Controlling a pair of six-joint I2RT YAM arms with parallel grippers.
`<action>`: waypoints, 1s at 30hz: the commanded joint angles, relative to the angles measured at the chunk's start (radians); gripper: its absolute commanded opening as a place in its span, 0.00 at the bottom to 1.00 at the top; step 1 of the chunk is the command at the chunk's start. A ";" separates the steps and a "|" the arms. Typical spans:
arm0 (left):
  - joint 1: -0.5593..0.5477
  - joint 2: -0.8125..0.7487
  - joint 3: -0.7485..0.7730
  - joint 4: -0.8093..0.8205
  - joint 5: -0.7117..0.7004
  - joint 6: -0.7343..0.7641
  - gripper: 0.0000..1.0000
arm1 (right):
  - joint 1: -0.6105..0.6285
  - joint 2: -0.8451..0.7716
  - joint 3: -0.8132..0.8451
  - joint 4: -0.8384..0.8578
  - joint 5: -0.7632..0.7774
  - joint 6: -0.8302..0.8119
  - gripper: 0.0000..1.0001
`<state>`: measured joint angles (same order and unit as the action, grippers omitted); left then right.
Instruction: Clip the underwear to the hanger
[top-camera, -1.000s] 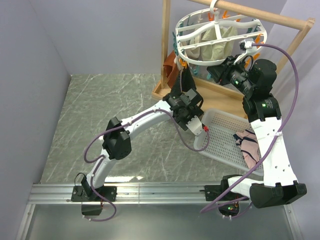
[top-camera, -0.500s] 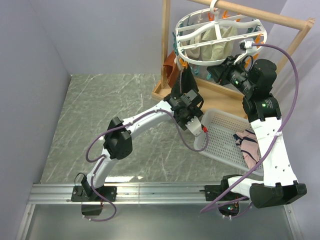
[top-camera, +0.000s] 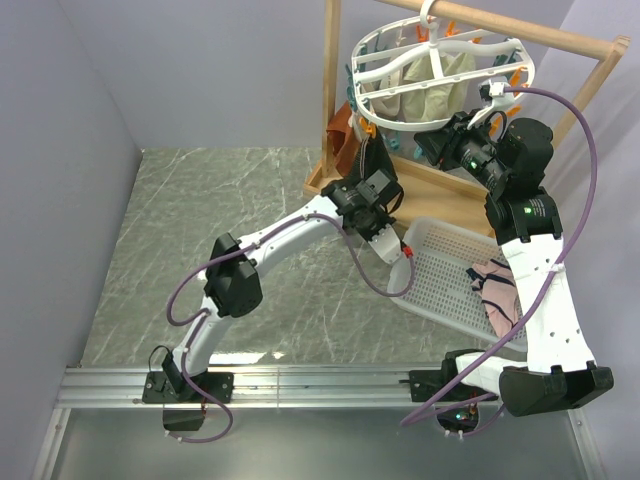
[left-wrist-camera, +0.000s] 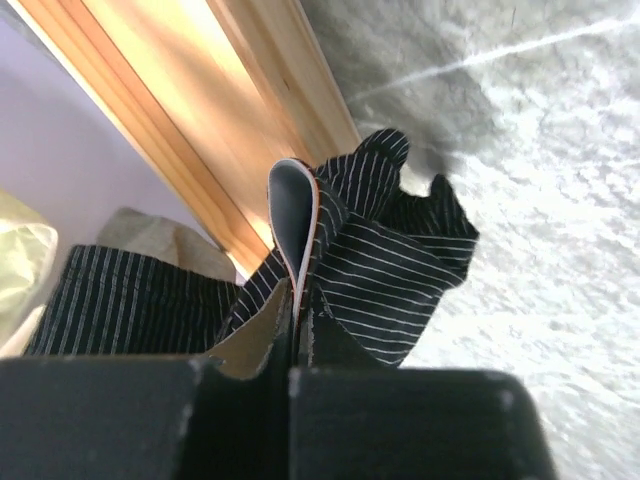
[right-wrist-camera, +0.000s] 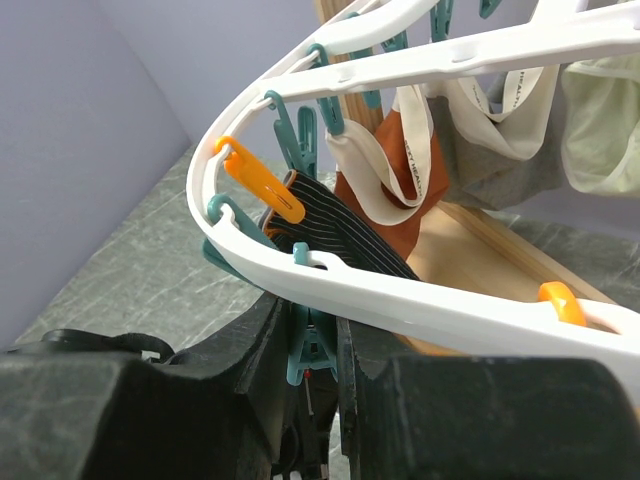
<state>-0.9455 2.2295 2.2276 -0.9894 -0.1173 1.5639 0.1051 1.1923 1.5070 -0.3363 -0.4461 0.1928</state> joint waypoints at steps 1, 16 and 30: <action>0.005 -0.076 0.027 0.009 0.103 -0.017 0.00 | 0.008 -0.016 0.018 0.028 0.012 -0.001 0.00; 0.119 -0.320 -0.096 0.118 0.577 -0.355 0.00 | 0.010 -0.016 0.001 0.039 0.027 0.036 0.00; 0.145 -0.491 -0.313 0.558 0.625 -0.662 0.00 | 0.010 -0.011 -0.014 0.043 0.007 0.099 0.00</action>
<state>-0.8036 1.8236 1.9541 -0.6281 0.4755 0.9989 0.1074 1.1923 1.4975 -0.3283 -0.4335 0.2657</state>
